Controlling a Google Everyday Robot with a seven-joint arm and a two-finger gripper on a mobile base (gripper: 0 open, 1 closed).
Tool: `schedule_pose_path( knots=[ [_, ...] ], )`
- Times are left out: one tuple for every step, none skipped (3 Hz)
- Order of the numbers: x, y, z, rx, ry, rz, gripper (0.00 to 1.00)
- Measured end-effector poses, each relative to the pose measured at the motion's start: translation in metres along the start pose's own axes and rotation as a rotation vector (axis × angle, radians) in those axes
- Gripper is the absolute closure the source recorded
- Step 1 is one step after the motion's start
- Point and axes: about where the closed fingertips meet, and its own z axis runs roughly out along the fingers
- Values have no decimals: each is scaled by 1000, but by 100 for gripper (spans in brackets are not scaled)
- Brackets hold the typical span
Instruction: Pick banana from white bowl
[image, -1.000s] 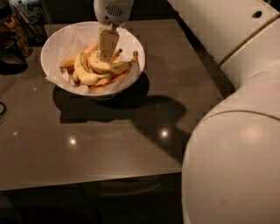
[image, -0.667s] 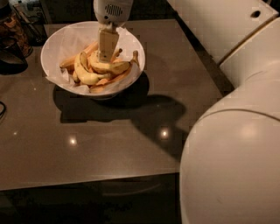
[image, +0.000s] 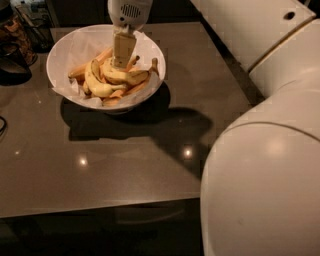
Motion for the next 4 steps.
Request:
schedule_pose_path(
  knots=[
    [0, -1, 2, -3, 1, 0, 52],
    [1, -3, 6, -10, -2, 0, 52],
    [1, -3, 6, -12, -3, 0, 52],
    [1, -2, 14, -31, -14, -1, 52]
  ],
)
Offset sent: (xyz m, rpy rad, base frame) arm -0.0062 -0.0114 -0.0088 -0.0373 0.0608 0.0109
